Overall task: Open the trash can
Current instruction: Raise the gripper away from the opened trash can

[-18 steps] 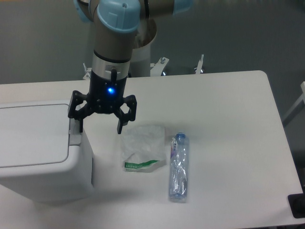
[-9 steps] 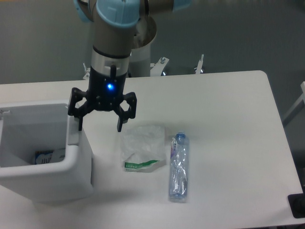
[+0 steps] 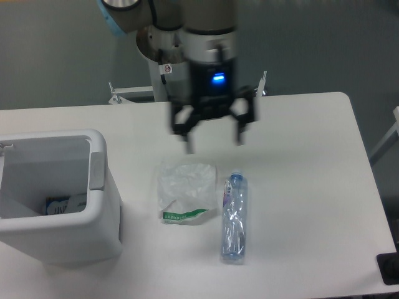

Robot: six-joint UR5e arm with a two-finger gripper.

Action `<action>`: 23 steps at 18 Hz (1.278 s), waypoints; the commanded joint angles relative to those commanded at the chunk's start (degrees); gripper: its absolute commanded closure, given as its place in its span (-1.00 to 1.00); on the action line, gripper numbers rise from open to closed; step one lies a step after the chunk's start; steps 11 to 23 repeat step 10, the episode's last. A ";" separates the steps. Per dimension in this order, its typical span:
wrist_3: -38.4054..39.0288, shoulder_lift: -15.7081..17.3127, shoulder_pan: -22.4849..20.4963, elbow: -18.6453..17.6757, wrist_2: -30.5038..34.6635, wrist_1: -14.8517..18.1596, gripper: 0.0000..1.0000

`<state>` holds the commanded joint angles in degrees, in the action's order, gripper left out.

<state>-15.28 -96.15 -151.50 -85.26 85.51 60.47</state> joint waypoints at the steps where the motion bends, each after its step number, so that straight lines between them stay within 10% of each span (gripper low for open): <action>1: -1.31 0.00 -1.50 0.27 0.18 0.17 -1.00; 8: -26.88 0.44 -7.66 -2.80 4.05 0.88 -1.00; 23: -28.22 0.61 -9.16 -3.33 4.14 0.97 -1.00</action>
